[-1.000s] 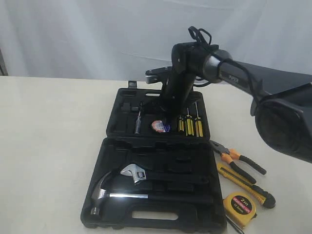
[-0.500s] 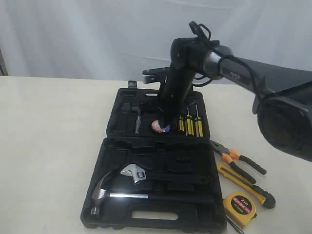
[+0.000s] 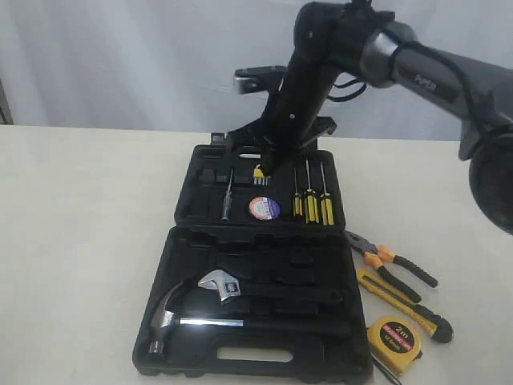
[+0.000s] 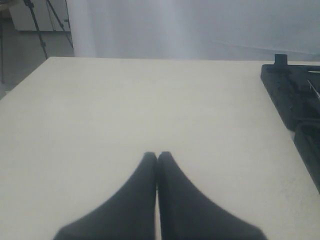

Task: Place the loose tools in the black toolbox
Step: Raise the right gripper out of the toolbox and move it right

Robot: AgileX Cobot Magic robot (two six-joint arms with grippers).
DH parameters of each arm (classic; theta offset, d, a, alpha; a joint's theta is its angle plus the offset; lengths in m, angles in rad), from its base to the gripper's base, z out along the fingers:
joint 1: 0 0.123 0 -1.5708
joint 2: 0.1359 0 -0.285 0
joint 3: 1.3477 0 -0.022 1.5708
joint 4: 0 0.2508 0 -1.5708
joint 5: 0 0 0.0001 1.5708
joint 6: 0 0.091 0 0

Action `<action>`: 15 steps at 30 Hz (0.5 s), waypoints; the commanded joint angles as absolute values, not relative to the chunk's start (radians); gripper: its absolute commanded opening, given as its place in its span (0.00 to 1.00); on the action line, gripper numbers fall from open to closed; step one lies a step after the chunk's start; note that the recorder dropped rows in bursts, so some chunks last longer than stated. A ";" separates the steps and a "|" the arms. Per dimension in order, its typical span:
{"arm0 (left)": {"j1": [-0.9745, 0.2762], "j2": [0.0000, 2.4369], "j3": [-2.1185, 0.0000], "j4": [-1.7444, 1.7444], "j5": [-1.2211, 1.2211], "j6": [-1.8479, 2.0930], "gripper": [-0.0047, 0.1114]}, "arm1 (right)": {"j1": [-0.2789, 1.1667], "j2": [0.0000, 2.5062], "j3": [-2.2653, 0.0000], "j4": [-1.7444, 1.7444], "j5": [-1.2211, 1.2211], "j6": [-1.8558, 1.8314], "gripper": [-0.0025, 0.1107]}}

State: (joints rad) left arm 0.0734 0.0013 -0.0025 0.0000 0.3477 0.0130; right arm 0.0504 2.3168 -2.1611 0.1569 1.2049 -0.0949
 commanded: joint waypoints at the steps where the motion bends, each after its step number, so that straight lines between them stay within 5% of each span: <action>1: 0.069 0.000 0.000 0.000 0.342 0.007 0.04 | 0.024 2.233 -2.161 0.156 1.221 -0.130 0.02; 15: 0.069 0.000 0.000 0.000 0.342 0.007 0.04 | -0.065 1.939 -1.788 0.156 1.221 -0.141 0.02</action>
